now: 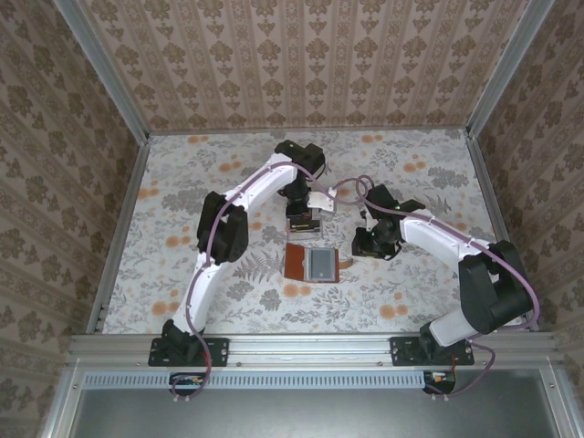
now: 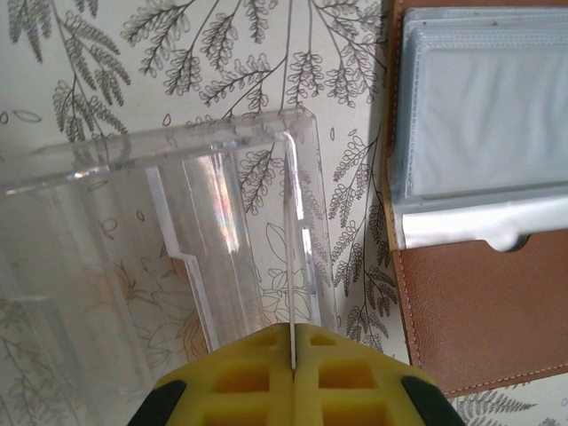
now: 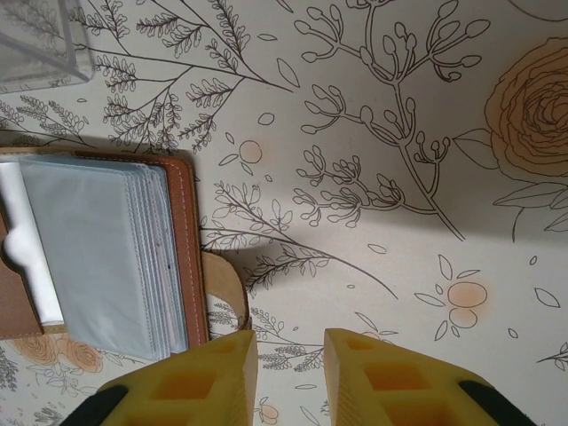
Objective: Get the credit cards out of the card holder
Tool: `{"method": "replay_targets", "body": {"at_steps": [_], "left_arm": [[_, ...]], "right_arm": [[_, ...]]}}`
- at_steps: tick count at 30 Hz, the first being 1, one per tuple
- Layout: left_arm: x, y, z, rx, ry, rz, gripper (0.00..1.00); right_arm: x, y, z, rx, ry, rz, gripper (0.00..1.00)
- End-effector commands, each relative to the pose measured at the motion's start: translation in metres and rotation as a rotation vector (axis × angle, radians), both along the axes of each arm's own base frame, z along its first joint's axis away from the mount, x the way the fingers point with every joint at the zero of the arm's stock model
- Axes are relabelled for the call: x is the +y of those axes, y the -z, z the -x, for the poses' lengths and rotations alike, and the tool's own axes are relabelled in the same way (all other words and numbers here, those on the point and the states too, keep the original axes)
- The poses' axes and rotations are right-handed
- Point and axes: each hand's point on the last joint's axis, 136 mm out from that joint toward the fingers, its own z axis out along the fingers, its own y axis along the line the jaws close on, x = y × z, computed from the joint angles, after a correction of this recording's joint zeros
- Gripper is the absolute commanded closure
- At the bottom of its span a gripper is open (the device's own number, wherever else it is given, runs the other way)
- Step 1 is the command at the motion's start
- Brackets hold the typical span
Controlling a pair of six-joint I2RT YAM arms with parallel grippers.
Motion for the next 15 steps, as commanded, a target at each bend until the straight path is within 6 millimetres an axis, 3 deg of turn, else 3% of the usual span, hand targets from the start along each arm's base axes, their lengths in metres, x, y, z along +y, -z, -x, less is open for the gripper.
{"method": "replay_targets", "body": {"at_steps": [1,6,12,15], "left_arm": [[-0.001,0.0004,0.0082,0.009,0.134,0.008,1.0],[-0.0048,-0.0023,0.0093,0.03,0.13,0.019,1.0],[-0.0031,-0.0043,0.0087,0.058,0.06,0.001,0.8],[-0.0017,-0.0051,0.0085,0.066,0.033,-0.003,0.77]], "right_arm": [[0.0,-0.0033,-0.0019,0.001,-0.012,-0.002,0.72],[-0.0009,-0.0022,-0.0011,0.002,-0.011,0.003,0.72],[-0.0006,-0.0018,-0.0007,0.004,-0.011,0.0,0.72],[-0.0006,-0.0017,-0.0002,0.004,-0.012,0.0,0.72]]}}
